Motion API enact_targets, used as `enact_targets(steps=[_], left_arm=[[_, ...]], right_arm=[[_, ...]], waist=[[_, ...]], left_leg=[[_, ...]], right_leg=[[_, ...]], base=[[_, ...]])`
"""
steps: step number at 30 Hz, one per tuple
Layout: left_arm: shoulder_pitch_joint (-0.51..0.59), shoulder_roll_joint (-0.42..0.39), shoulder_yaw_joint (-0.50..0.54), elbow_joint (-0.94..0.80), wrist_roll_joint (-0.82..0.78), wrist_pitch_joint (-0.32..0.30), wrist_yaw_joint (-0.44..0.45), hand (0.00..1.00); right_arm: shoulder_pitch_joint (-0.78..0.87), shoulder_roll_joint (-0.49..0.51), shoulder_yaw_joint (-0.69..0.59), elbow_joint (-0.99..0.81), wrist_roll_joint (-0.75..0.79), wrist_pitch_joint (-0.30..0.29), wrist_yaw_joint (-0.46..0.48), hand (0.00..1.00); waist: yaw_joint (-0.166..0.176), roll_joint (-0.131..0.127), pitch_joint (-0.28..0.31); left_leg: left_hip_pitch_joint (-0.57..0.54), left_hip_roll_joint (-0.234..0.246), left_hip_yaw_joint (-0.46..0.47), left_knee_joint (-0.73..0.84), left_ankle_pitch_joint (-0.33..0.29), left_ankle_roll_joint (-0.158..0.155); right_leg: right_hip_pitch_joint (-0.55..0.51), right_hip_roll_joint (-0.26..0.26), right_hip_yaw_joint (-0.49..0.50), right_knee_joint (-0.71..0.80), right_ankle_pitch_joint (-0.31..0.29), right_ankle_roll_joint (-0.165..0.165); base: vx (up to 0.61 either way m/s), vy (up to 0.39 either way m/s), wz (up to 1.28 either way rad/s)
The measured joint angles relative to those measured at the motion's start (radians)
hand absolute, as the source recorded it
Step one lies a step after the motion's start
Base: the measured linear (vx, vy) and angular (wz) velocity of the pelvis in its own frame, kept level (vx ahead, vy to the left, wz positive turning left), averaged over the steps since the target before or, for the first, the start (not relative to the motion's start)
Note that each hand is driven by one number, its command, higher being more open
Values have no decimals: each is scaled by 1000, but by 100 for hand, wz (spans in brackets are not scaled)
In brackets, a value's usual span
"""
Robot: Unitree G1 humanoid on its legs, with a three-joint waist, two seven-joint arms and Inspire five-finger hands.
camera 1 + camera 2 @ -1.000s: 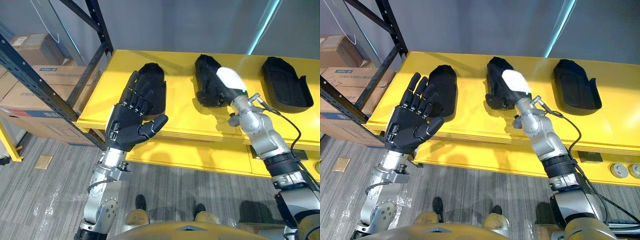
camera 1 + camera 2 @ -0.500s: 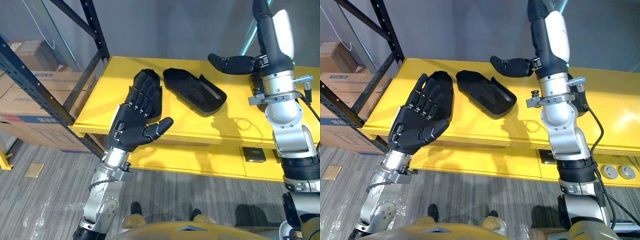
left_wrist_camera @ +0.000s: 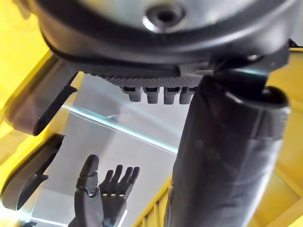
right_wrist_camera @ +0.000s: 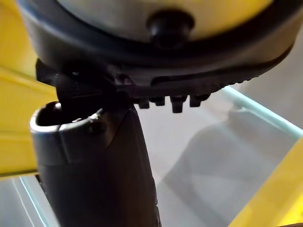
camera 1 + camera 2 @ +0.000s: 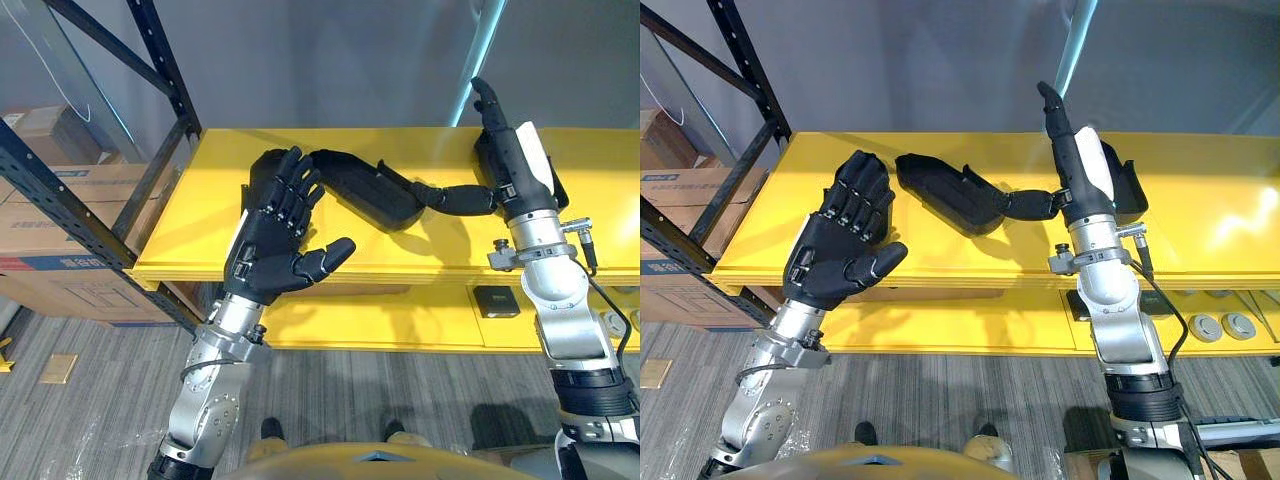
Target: Walk over and take three plastic housings, then place them on the shelf
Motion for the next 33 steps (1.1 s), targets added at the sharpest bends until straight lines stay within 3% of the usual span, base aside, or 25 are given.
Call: enact_targets(steps=[4, 9, 12, 17, 22, 32, 33], left_arm=[[11, 2, 30, 0, -1, 0, -1, 100], [71, 14, 85, 0, -6, 0, -5, 100], [101, 44, 87, 1, -6, -1, -5, 100], [106, 54, 86, 5, -9, -13, -4, 100], [106, 99, 86, 6, -16, -14, 16, 100], [74, 107, 82, 11, -16, -34, 32, 100], [72, 107, 83, 11, -16, -37, 33, 100]], right_arm=[[0, -13, -30, 54, -67, -3, 56, 100], [18, -141, -26, 166, -117, -17, 107, 100], [6, -279, 13, 237, -145, -71, 126, 100], [-82, -380, 96, 304, -130, -139, 179, 100], [-121, -385, 145, 311, -115, -163, 184, 100], [-239, -404, 252, 351, -55, -229, 254, 100], [-252, -404, 269, 355, -55, -232, 265, 0]], waist=[[0, -8, -6], [3, -23, -9], [5, -26, -7], [4, -46, 12], [10, -67, 57], [34, -51, 128], [35, -50, 136]], left_leg=[[-6, -1, -5, 0, 0, 0], [-24, -1, -13, 0, 0, 0], [-53, 0, -18, 0, 1, 1], [-88, 2, -15, 1, 11, 4], [-94, 0, -16, 1, 12, 4], [-105, -1, -25, 4, 14, 7], [-105, -1, -26, 4, 14, 7]], right_leg=[[3, 0, -3, -10, 3, 1], [-9, 0, -9, -12, 4, 1], [-34, 2, -15, -11, 7, -1], [-76, 5, -5, -7, 19, -5], [-82, 3, -5, -5, 19, -5], [-92, 2, -12, 8, 18, -7], [-92, 2, -14, 8, 18, -7]], base=[[2, 0, 4], [7, -3, 5], [5, -4, 5], [0, -2, -2], [0, 0, 0], [3, -3, 2], [12, -10, 4]])
